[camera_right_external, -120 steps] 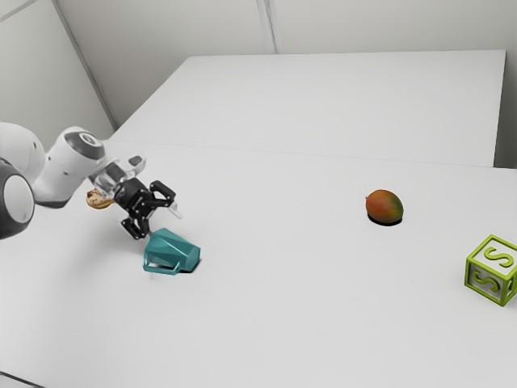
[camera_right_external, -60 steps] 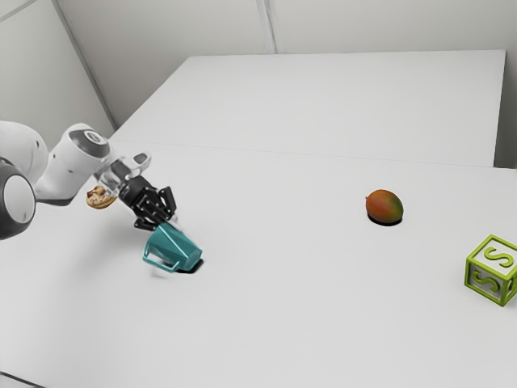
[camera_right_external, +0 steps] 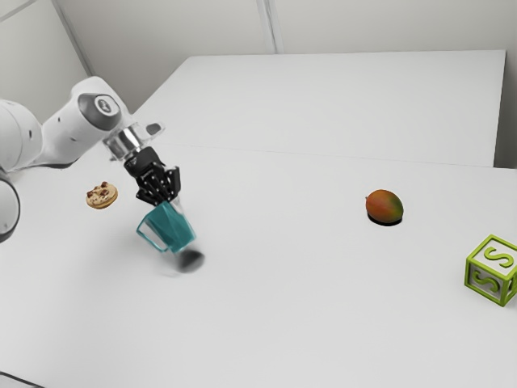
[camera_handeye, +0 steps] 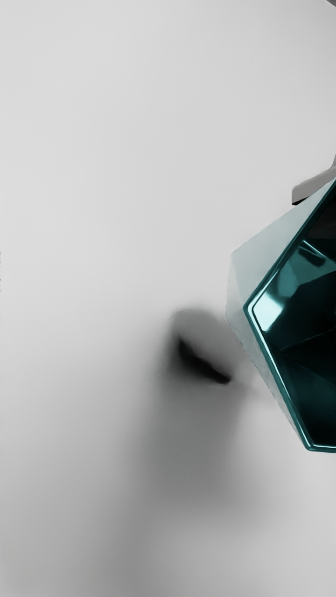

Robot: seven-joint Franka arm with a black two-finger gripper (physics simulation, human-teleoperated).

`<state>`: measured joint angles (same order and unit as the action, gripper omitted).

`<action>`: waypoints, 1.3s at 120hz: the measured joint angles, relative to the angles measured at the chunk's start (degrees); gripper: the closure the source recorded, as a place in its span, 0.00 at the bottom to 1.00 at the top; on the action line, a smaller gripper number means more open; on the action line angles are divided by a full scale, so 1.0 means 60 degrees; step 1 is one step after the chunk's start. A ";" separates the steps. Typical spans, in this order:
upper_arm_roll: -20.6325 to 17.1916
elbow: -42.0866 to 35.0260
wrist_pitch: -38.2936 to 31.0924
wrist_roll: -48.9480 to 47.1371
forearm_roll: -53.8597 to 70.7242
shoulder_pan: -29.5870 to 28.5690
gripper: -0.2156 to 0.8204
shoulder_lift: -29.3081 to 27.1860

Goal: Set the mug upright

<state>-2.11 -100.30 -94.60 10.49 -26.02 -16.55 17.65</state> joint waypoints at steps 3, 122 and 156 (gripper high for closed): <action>-0.0037 -0.0093 -0.0121 -0.0027 0.0261 0.0120 0.96 -0.0162; -0.1259 -0.2277 -0.5302 -0.1655 0.4665 0.1369 0.97 -0.1465; -0.1261 -0.2286 -0.5554 -0.2066 0.4682 0.1410 0.97 -0.0947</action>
<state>-9.67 -114.02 -127.92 -1.91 2.07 -8.09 11.97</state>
